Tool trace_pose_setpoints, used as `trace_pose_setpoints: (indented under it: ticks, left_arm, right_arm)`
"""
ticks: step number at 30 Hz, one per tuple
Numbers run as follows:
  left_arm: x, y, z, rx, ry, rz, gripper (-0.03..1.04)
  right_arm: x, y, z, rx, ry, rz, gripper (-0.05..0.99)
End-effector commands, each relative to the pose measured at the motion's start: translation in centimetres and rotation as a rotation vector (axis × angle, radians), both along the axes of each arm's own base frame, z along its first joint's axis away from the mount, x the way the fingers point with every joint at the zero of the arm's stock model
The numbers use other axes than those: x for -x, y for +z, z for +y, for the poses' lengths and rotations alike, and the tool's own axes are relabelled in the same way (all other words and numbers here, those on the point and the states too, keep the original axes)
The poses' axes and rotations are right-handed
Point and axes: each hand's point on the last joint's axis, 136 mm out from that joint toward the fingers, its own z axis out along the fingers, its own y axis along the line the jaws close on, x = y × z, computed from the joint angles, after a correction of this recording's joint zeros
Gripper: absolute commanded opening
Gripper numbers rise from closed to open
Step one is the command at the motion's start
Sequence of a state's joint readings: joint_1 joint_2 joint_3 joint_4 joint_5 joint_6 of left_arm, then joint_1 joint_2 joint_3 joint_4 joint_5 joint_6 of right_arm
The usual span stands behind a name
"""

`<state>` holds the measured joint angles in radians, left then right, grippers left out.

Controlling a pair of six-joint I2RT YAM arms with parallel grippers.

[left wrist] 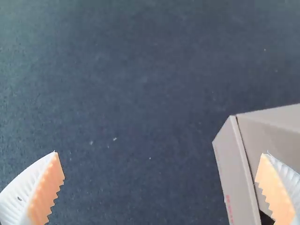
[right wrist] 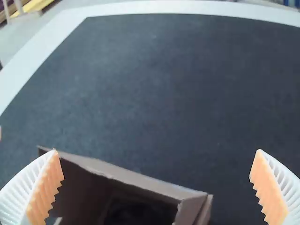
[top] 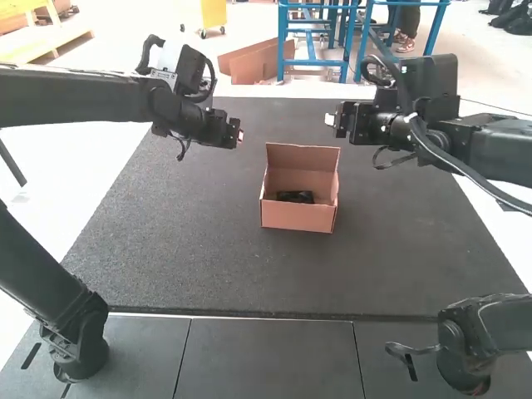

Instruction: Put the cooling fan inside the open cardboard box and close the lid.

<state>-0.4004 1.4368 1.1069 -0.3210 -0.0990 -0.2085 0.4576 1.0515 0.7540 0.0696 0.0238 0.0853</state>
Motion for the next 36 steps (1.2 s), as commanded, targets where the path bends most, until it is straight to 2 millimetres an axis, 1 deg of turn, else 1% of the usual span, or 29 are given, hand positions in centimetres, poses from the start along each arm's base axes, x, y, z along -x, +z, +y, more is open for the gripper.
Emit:
trace_pose_setpoints:
  ticks: [1,2,5,8,11,15,17,20,24,29,32,36]
  left_arm:
    - [-1.6,2.6,-0.6,0.018,0.009,-0.063,0.97]
    - [-2.1,2.7,-0.8,0.017,0.008,-0.065,0.97]
    - [-3.3,3.1,-2.3,0.025,-0.014,-0.073,0.97]
    - [-4.1,3.1,-4.9,0.028,-0.057,-0.074,0.97]
    - [-4.7,3.2,-7.5,0.033,-0.099,-0.075,0.97]
    - [-5.0,2.8,-10.9,0.032,-0.157,-0.065,0.97]
    - [-4.7,2.4,-12.8,0.030,-0.195,-0.052,0.97]
    - [-4.1,1.6,-15.1,0.010,-0.243,-0.032,0.97]
    - [-3.5,-0.3,-16.6,-0.022,-0.277,0.014,0.97]
    - [-3.0,-2.0,-16.6,-0.043,-0.289,0.062,0.97]
    - [-1.9,-3.4,-16.2,-0.070,-0.298,0.123,0.97]
    - [0.5,-6.2,-15.8,-0.118,-0.328,0.227,0.97]
  right_arm:
    - [1.0,0.4,-1.1,0.017,-0.018,-0.042,0.92]
    - [1.3,0.8,-1.2,0.014,-0.019,-0.054,0.92]
    - [2.5,0.8,-1.7,0.031,-0.013,-0.052,0.92]
    - [3.9,-0.2,-2.1,0.054,0.008,-0.004,0.92]
    - [5.3,-0.8,-2.4,0.056,0.023,0.034,0.92]
    - [6.8,-1.4,-3.1,0.044,0.018,0.070,0.92]
    - [7.4,-1.5,-3.4,0.036,0.019,0.084,0.92]
    - [8.1,-1.5,-3.7,0.025,0.019,0.103,0.92]
    - [8.6,-1.0,-4.1,0.023,0.019,0.117,0.92]
    - [8.7,0.3,-4.1,0.013,0.024,0.108,0.91]
    - [8.7,0.5,-4.0,0.012,0.026,0.109,0.91]
    - [8.7,0.5,-3.9,0.017,0.031,0.112,0.91]
